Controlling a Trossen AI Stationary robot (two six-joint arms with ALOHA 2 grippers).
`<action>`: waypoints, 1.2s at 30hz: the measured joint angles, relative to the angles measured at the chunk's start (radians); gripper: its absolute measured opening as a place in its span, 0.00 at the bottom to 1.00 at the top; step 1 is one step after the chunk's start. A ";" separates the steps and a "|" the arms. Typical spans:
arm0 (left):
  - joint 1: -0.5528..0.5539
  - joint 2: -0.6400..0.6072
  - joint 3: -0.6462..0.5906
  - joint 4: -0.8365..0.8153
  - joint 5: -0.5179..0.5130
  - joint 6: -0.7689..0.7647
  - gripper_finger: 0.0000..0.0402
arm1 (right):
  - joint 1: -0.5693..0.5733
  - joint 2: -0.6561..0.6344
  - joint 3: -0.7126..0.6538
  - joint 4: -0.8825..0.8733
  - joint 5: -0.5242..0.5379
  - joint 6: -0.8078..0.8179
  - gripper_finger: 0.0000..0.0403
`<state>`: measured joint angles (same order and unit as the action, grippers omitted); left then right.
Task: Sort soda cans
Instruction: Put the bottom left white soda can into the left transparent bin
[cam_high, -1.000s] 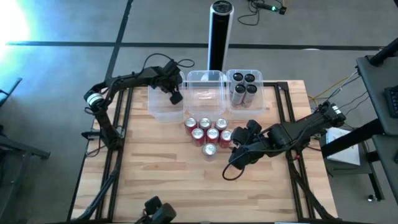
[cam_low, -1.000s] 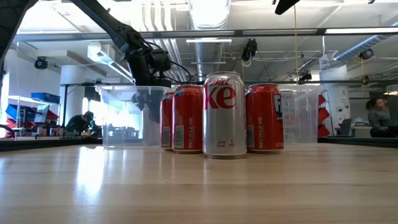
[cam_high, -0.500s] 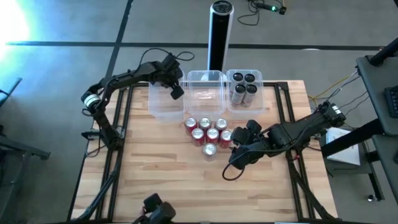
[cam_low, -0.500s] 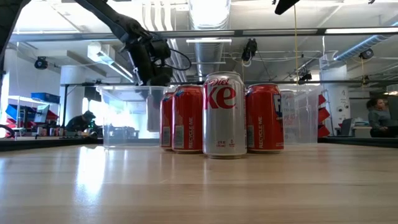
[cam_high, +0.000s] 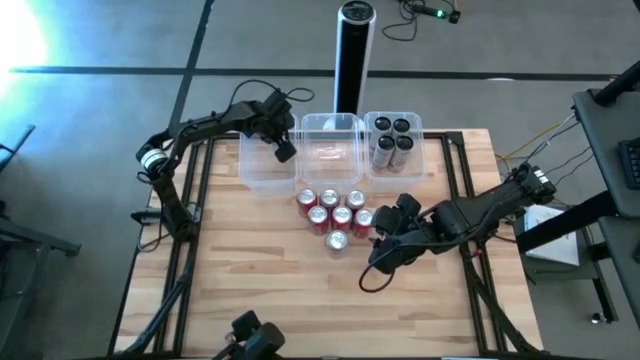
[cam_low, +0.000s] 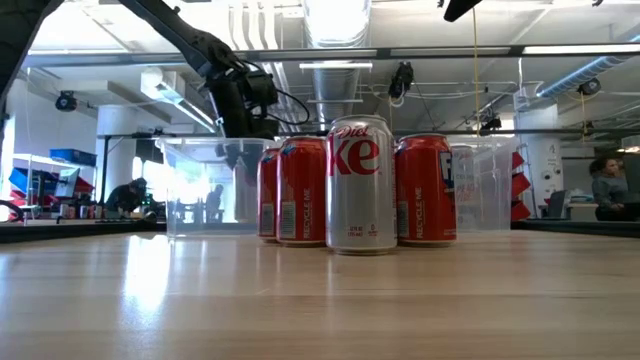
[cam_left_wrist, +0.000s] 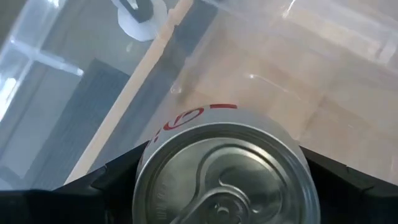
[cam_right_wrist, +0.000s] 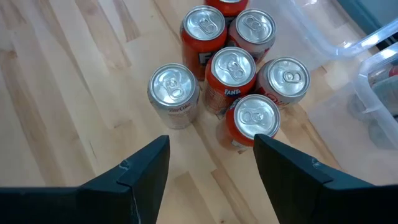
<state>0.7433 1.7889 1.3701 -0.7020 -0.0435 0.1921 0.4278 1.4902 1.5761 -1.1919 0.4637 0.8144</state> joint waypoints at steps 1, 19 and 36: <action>0.000 0.000 0.000 -0.005 0.000 0.000 0.78 | 0.000 0.000 0.000 0.000 0.000 -0.002 0.56; 0.005 0.030 -0.007 -0.015 0.000 -0.001 0.81 | 0.000 0.000 0.000 0.000 0.000 0.004 0.58; 0.006 0.025 0.213 -0.312 0.003 0.062 0.81 | 0.000 0.000 0.000 0.000 0.000 -0.003 0.58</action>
<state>0.7498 1.8141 1.5835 -1.0135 -0.0407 0.2543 0.4274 1.4902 1.5761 -1.1920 0.4633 0.8118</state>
